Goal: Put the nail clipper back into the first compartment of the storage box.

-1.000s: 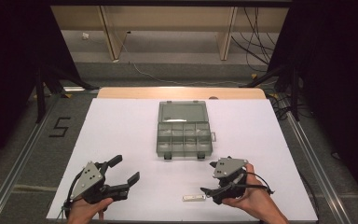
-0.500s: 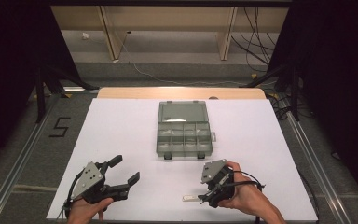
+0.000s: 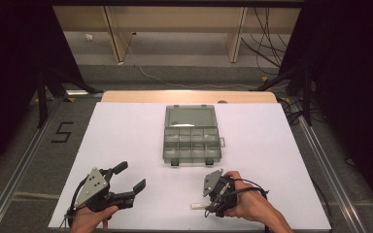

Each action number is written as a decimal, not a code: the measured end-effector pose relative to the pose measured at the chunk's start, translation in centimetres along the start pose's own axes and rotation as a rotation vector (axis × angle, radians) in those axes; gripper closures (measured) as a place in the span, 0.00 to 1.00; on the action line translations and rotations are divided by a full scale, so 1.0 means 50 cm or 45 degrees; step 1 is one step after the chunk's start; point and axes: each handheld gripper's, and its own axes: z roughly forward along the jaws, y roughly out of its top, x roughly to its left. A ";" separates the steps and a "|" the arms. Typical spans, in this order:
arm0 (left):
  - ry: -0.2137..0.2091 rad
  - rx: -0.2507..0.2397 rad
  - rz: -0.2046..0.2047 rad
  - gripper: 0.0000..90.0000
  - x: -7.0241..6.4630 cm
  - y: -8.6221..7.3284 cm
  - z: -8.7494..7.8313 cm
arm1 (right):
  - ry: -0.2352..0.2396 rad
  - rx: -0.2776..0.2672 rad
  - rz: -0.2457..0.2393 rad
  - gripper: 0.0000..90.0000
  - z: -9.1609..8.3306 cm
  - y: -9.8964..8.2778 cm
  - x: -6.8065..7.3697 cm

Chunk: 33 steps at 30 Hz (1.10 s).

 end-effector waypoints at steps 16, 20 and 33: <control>0.000 0.000 0.003 0.18 0.000 0.000 0.000 | 0.088 0.092 -0.007 0.65 0.030 0.008 -0.005; 0.001 0.001 0.005 0.18 0.000 0.000 0.000 | 0.106 0.110 -0.009 0.70 0.035 0.010 -0.005; 0.001 0.000 0.006 0.18 0.000 0.000 0.000 | 0.130 0.153 -0.056 0.79 0.042 0.016 -0.007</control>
